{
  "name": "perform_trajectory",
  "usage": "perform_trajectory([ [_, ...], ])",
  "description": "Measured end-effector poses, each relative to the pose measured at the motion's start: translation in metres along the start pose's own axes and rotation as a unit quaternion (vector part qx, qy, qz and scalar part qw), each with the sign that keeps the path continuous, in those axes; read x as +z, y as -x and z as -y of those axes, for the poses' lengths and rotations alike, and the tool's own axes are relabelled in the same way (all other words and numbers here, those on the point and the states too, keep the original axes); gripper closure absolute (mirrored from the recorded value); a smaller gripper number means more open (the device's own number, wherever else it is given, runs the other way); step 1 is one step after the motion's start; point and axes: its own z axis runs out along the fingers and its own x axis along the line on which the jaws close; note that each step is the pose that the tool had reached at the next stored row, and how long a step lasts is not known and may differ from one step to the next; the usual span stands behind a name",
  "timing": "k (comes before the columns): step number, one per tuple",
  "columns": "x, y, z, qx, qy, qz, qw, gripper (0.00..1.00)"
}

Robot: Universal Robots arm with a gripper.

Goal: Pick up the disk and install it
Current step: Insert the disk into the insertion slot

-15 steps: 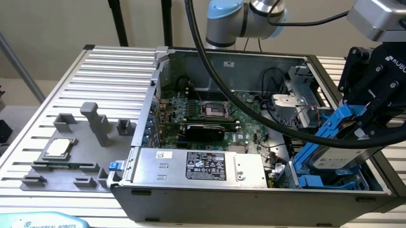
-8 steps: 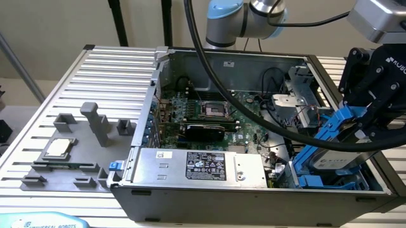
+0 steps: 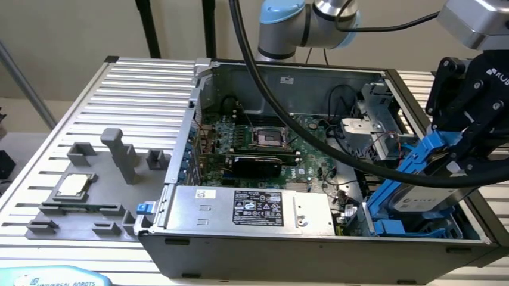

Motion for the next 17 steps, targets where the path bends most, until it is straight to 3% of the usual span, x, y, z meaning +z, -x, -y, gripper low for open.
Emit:
perform_trajectory([
  [10,-0.0003,-0.0007,-0.0004,0.0,-0.003,-0.0001,1.0,0.67],
  [17,0.0014,-0.0009,-0.0006,-0.001,-0.0135,-0.0005,0.9999,0.67],
])
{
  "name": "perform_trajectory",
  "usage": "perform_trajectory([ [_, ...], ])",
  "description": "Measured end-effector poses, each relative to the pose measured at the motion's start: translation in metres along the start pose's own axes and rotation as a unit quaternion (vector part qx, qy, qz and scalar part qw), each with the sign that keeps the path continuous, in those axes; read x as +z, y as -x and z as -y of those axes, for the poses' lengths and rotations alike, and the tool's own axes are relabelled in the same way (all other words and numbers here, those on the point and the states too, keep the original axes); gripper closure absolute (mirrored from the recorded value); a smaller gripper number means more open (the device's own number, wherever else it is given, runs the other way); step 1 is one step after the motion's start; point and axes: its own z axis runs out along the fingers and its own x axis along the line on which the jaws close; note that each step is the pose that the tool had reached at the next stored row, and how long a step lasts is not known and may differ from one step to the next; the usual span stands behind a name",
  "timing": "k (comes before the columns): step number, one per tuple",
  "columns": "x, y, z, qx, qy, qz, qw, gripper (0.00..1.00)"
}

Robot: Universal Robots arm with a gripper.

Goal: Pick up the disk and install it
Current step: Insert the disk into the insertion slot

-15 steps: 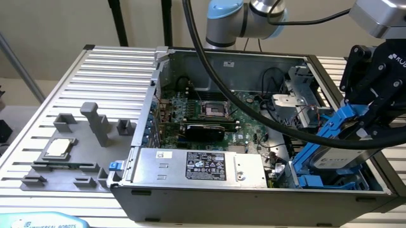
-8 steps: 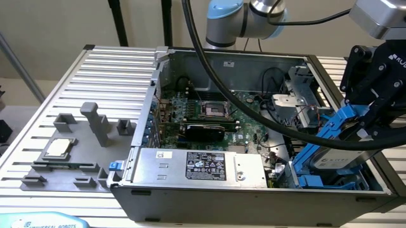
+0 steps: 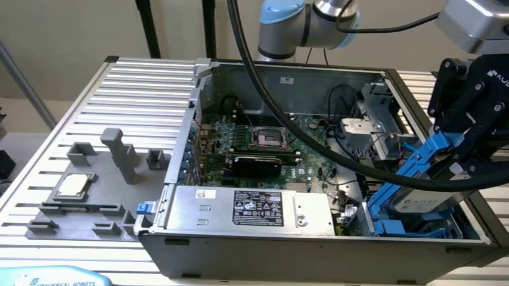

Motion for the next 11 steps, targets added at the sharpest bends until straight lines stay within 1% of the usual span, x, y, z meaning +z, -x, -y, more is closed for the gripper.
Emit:
perform_trajectory([
  [4,0.001,0.0,-0.0006,0.0,-0.0062,-0.0003,1.0,0.67],
  [6,0.0012,0.0,-0.0019,-0.001,-0.0088,-0.0004,1.0,0.67],
  [8,0.0015,0.0001,-0.0042,-0.001,-0.0107,-0.0004,0.9999,0.67],
  [11,0.0019,0.0002,-0.0081,-0.001,-0.0126,-0.0005,0.9999,0.67],
])
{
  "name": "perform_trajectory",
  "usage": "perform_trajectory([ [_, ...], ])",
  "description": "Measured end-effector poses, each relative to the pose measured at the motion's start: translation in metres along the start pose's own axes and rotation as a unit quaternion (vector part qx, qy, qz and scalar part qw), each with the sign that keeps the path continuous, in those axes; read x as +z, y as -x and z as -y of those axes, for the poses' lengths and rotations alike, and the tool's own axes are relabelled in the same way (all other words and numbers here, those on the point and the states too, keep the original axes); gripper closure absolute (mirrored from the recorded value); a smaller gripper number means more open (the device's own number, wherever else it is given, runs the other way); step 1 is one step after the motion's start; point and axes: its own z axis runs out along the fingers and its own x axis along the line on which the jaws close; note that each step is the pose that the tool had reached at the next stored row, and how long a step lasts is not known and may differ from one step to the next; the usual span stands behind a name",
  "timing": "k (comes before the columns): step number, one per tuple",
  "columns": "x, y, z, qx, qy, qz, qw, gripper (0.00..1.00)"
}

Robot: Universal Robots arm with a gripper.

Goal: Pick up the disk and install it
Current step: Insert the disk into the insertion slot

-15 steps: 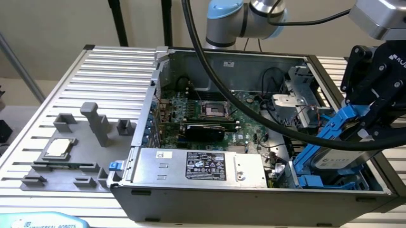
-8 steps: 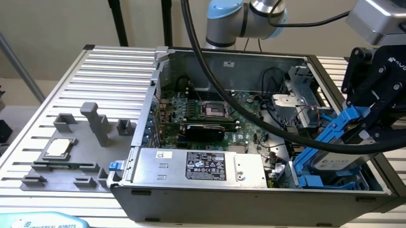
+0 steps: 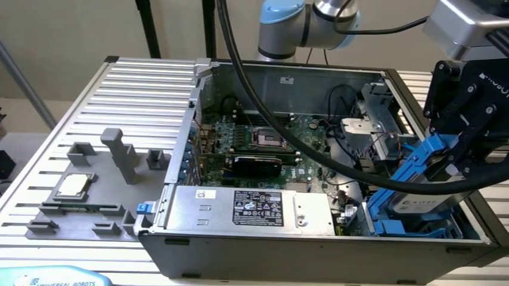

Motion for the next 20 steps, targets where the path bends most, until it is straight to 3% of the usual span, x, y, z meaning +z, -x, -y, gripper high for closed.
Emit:
perform_trajectory([
  [17,0.0099,-0.001,-0.0032,0.0,-0.0034,0.0,1.0,0.67],
  [20,0.012,-0.001,-0.0036,0.0,-0.0037,0.0014,1.0,0.67],
])
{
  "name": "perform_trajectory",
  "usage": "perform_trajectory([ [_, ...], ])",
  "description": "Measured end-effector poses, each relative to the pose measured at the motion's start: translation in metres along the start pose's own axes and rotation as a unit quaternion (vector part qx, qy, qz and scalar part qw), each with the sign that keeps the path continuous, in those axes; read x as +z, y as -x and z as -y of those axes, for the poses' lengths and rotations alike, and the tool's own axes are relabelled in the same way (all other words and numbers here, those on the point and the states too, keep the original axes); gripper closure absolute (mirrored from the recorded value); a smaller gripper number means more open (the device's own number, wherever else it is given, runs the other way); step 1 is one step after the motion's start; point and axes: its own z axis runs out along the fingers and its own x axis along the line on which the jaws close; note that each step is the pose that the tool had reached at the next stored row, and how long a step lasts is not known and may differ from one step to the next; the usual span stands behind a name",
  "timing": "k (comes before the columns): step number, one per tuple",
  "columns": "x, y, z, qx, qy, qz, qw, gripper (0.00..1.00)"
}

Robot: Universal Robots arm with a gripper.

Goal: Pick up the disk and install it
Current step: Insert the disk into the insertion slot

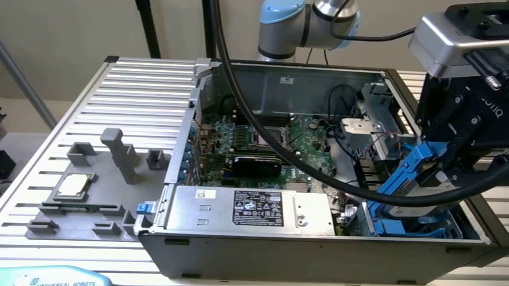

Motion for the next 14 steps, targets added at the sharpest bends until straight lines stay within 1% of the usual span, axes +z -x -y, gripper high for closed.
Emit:
perform_trajectory([
  [3,0.0022,-0.0002,-0.0001,0.0,-0.0002,0.0021,1.0,0.67],
  [5,0.0034,-0.0003,-0.0002,0.0,-0.0004,0.004,1.0,0.67],
  [11,0.0079,-0.0003,-0.0003,0.0,-0.0009,0.0125,0.9999,0.67],
  [14,0.0099,-0.0005,-0.0003,0.0,-0.001,0.0143,0.9999,0.67],
])
